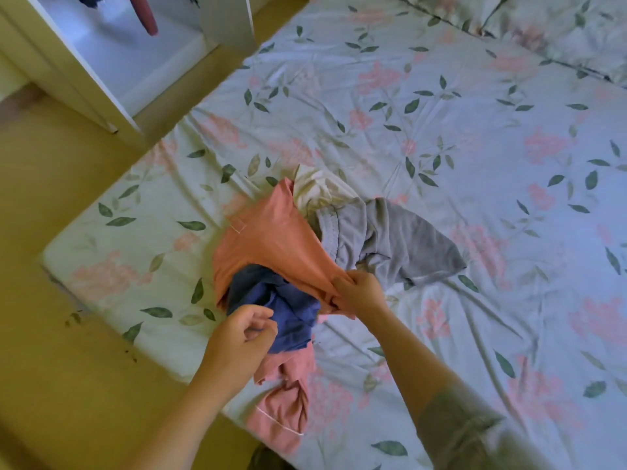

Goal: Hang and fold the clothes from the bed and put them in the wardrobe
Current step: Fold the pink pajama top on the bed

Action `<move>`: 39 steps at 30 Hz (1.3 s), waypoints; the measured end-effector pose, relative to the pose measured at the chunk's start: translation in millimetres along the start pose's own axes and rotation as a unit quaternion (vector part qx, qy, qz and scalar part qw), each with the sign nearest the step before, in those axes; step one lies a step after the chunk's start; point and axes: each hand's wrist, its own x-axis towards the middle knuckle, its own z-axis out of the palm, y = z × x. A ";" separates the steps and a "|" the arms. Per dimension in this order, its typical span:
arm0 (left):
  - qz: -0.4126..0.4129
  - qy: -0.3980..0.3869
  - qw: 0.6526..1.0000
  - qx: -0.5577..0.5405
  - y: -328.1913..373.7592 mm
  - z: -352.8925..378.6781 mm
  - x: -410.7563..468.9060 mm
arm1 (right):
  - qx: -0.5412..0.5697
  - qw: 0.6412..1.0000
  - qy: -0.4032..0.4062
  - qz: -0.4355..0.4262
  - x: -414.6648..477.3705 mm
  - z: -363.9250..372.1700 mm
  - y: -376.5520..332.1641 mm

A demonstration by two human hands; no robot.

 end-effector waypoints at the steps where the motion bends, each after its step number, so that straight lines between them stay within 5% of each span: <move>1: -0.003 0.000 1.000 0.001 -3.0 -0.8 -0.2 | 0.009 1.000 -0.012 -0.021 -9.8 2.5 -5.4; 9: 0.022 -0.031 0.999 -0.035 23.0 -17.3 -13.9 | -0.019 0.984 -0.003 -0.179 -101.3 -47.2 -99.7; 19: 0.207 -0.040 0.977 0.024 139.1 -54.7 -55.9 | -0.102 0.918 0.086 -0.374 -237.4 -101.0 -261.0; 26: 0.300 0.055 0.951 0.056 191.3 -40.0 -82.6 | -0.047 0.878 0.098 -0.465 -313.4 -117.0 -309.4; 28: 0.325 0.089 0.941 0.035 205.1 -41.4 -83.4 | -0.037 0.870 0.120 -0.477 -330.2 -124.9 -320.0; 32: 0.346 0.013 0.937 -0.039 231.2 -46.2 -91.7 | 0.009 0.871 0.171 -0.460 -348.3 -148.8 -322.5; 39: 0.374 -0.074 0.899 -0.218 314.5 -67.5 -136.9 | -0.054 0.917 0.250 -0.305 -350.2 -193.6 -293.4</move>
